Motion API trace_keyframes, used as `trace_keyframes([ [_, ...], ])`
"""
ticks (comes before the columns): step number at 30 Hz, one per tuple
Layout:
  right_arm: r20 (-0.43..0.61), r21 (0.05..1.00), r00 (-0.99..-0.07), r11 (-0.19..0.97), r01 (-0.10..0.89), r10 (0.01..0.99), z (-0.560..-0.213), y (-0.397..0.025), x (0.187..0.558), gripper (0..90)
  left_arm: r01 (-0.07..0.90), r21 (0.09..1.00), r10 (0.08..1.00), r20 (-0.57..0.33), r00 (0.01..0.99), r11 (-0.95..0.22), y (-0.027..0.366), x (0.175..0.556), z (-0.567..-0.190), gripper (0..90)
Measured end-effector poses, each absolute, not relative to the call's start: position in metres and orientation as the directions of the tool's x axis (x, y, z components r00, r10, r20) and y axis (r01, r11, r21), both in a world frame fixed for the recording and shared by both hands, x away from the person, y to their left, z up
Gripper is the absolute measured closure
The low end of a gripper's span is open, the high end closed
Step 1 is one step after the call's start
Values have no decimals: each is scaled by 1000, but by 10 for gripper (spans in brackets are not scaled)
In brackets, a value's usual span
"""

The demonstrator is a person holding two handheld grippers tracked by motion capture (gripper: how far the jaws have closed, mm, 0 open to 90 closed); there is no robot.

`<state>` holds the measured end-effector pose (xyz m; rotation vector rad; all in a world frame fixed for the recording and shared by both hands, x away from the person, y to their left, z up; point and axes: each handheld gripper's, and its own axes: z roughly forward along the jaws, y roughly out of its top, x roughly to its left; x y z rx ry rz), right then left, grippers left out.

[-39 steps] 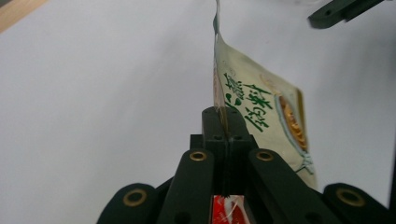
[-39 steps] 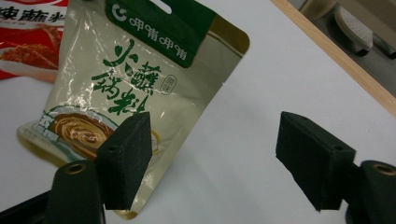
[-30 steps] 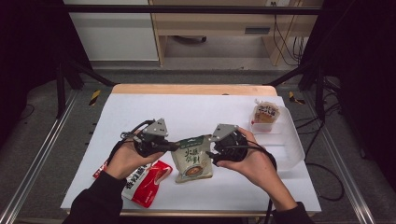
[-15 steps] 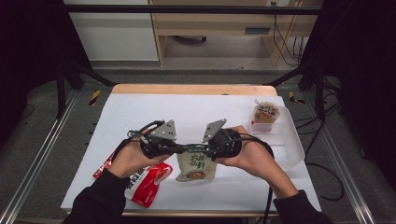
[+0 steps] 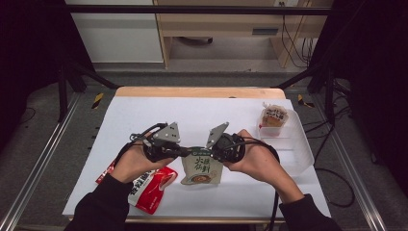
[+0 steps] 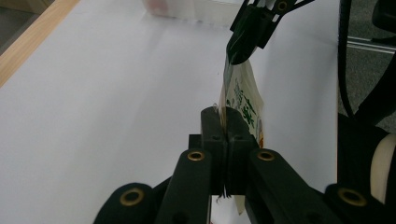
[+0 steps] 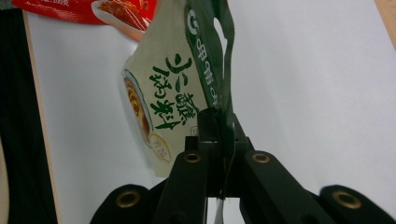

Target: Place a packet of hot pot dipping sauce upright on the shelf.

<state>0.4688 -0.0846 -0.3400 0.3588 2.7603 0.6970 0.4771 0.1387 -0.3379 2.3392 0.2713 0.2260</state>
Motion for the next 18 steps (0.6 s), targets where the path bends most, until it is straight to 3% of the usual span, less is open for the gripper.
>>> trace_keyframes([
  [2, -189, 488, -936, 855, 173, 297, -338, -83, 470, 900, 136, 724, 273, 75, 959, -676, 141, 477, -339, 841],
  [5, -199, 473, -936, 865, 168, 291, -334, -81, 471, 900, 162, 752, 325, 72, 943, -638, 148, 476, -338, 643],
  [9, -217, 462, -935, 874, 153, 279, -328, -79, 476, 900, 175, 778, 370, 79, 926, -604, 162, 472, -341, 473],
  [13, -224, 463, -932, 873, 155, 285, -321, -80, 483, 900, 220, 774, 445, 88, 891, -594, 184, 469, -356, 325],
  [18, -233, 470, -926, 868, 160, 297, -311, -84, 490, 900, 292, 763, 532, 80, 843, -577, 209, 468, -380, 204],
])
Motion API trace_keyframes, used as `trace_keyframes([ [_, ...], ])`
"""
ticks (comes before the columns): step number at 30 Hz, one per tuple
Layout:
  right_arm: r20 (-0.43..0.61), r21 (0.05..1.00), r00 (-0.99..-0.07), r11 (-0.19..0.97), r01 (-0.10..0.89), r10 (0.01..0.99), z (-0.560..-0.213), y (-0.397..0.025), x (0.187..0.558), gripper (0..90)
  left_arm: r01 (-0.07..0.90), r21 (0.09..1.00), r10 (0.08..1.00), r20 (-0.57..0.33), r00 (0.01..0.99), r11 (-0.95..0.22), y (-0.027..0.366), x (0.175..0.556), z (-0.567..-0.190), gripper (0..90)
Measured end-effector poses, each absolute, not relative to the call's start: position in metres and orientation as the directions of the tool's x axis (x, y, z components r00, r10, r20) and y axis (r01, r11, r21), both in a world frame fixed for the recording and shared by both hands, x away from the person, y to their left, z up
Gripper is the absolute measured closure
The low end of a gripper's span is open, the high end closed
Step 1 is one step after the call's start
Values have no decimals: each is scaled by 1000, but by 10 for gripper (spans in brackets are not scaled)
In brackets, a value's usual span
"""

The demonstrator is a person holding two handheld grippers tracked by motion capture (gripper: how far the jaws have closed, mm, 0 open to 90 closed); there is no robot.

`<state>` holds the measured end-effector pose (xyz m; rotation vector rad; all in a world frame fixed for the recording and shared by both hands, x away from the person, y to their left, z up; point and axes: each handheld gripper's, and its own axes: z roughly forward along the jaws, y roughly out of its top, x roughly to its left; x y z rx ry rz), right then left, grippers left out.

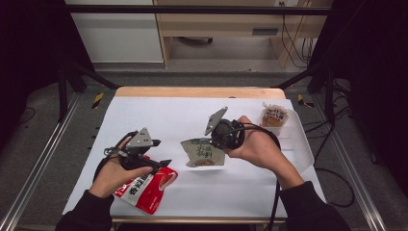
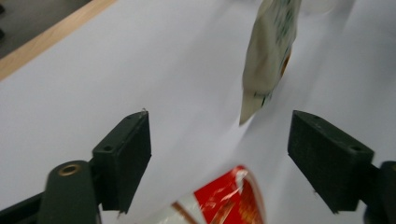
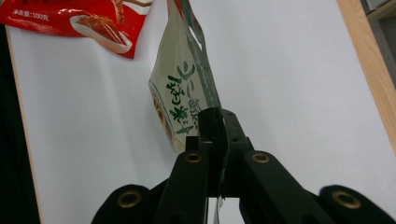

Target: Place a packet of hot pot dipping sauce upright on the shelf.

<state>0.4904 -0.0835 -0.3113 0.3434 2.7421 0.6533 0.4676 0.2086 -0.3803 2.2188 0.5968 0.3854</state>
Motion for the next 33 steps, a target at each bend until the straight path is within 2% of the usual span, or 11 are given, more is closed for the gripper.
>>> trace_keyframes([
  [10, -238, 492, -911, 850, 186, 337, -309, -93, 506, 900, 366, 741, 645, 117, 755, -563, 239, 472, -411, 105],
  [33, -229, 511, -891, 827, 234, 393, -297, -120, 518, 900, 416, 766, 751, 129, 648, -490, 268, 473, -433, 77],
])
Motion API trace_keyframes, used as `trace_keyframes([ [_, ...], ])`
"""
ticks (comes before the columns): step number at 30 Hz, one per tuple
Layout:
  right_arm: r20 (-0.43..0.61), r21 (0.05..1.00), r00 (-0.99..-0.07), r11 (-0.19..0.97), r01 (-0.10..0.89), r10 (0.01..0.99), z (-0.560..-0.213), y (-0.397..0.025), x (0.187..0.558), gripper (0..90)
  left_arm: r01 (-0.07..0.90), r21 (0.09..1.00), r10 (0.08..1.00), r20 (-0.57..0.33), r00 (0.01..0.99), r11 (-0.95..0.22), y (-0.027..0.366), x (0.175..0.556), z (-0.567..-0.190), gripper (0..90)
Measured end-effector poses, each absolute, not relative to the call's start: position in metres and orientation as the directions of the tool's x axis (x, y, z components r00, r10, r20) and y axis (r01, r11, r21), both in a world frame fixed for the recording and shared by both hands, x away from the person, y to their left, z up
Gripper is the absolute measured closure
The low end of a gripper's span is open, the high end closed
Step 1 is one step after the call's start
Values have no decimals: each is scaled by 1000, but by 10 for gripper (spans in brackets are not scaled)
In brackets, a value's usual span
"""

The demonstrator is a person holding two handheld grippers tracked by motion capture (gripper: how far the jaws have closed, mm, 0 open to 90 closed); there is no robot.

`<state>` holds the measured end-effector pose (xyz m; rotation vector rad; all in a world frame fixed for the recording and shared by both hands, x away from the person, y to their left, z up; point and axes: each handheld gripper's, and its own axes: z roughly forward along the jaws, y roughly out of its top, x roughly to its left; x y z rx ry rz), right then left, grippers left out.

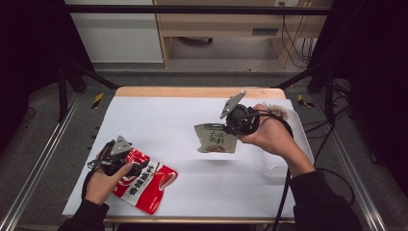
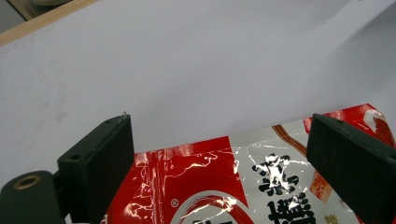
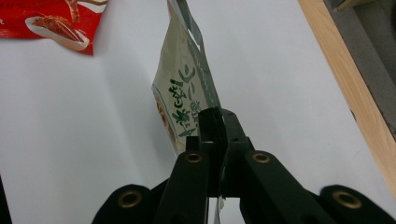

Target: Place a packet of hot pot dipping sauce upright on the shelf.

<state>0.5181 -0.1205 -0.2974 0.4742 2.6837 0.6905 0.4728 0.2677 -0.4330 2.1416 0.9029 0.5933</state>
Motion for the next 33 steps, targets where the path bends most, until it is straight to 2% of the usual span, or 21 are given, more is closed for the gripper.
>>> trace_keyframes([
  [33, -293, 611, -791, 741, 278, 538, -244, -214, 498, 900, 417, 772, 778, 155, 609, -480, 270, 470, -440, 73],
])
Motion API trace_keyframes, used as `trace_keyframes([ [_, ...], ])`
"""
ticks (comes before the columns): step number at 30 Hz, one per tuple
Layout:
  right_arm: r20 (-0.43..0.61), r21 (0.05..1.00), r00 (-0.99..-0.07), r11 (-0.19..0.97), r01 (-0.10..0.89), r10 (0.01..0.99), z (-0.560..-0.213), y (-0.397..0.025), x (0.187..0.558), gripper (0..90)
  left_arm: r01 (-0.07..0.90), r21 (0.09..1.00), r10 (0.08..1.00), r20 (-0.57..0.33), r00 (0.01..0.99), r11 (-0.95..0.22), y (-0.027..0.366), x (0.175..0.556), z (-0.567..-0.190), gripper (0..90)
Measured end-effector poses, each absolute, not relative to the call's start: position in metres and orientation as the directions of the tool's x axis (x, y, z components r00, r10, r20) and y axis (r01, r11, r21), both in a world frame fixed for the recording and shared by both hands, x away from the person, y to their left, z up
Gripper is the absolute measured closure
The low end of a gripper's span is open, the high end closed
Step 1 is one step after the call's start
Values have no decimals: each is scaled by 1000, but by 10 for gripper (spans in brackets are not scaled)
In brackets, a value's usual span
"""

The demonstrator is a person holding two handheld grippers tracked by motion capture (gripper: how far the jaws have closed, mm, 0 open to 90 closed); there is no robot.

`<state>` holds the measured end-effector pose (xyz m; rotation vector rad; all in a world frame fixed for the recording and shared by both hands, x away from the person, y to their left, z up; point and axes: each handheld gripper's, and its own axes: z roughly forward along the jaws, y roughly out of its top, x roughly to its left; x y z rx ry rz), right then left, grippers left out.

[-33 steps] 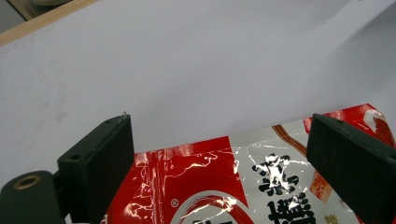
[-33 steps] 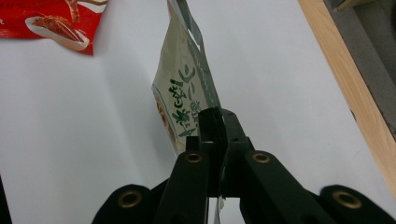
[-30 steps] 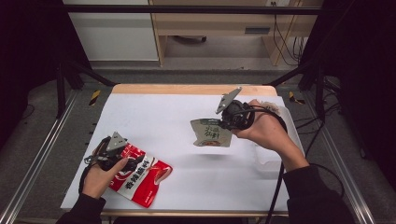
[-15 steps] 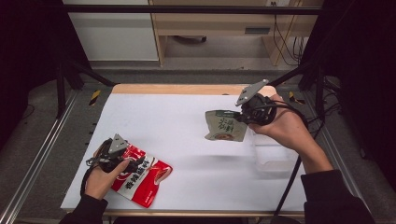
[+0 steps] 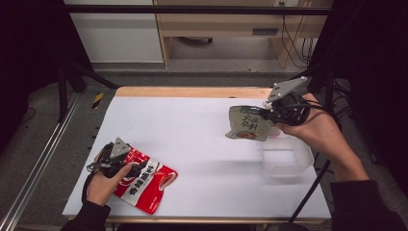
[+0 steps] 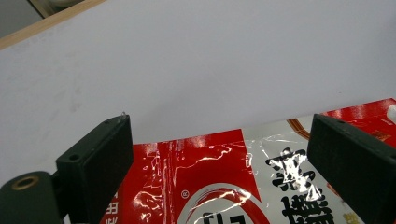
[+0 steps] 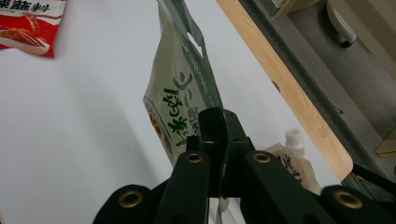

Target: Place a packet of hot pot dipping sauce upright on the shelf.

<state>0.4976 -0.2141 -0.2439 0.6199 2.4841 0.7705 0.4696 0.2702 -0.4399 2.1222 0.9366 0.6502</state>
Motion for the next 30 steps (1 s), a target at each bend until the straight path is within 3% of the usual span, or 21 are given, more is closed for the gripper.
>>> trace_keyframes([
  [30, -300, 651, -721, 686, 325, 625, -234, -272, 500, 900, 418, 780, 788, 150, 597, -465, 273, 470, -439, 71],
])
